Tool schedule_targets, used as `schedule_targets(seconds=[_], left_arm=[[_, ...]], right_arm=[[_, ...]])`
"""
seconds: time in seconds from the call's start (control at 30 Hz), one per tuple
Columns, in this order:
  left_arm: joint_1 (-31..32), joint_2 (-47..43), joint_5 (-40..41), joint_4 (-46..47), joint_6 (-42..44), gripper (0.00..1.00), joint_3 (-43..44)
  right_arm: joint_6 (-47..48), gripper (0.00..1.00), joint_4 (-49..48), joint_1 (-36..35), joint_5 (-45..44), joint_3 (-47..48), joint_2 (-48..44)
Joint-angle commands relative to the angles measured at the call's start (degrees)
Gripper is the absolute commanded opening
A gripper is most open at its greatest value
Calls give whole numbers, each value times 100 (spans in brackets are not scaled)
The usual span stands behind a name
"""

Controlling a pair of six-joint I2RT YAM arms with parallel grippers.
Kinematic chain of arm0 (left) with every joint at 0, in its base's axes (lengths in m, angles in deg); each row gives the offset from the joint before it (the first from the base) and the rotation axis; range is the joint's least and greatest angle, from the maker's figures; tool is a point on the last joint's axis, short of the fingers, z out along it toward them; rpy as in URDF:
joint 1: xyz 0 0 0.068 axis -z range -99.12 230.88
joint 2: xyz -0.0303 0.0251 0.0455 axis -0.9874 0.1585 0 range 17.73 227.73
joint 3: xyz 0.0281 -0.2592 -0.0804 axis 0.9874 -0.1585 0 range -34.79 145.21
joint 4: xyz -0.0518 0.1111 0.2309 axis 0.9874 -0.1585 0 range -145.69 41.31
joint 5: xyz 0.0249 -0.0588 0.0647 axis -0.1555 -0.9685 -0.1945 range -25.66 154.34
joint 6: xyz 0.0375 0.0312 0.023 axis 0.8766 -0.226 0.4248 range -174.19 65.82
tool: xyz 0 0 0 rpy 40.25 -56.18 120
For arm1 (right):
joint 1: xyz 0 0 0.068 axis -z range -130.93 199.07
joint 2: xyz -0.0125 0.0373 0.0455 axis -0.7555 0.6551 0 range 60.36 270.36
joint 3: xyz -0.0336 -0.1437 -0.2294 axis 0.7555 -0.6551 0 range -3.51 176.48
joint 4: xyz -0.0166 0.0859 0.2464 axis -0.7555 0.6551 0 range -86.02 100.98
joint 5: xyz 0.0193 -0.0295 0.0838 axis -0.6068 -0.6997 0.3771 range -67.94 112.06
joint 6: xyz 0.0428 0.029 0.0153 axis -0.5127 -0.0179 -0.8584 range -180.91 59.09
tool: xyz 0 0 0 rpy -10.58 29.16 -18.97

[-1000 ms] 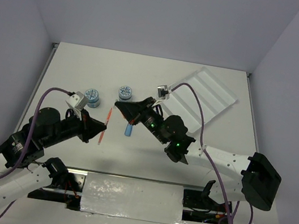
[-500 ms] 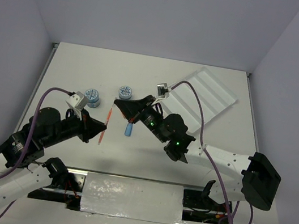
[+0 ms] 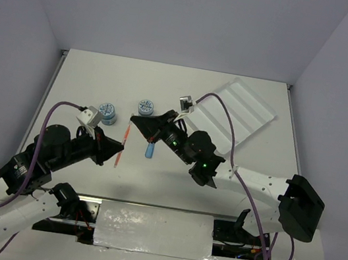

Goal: Sort the stationery into containers
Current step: Close the pen cap on the pen.

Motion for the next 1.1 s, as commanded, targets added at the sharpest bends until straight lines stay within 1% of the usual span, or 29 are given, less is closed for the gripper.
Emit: schedule_targets(seconds=[0.0, 0.27, 0.53, 0.77, 1.07], left_arm=[[-29, 37, 45, 172, -88, 3, 10], [-29, 20, 63, 172, -97, 3, 10], [-29, -15, 168, 145, -123, 3, 19], [-38, 20, 159, 145, -123, 2, 28], [-56, -94, 265, 154, -123, 0, 45]], right_arm=[[14, 0, -237, 20, 40, 99, 73], [23, 0, -237, 20, 75, 108, 91], [-144, 0, -456, -7, 145, -77, 99], [-294, 0, -615, -121, 224, -165, 363], [-408, 0, -738, -226, 286, -420, 398]])
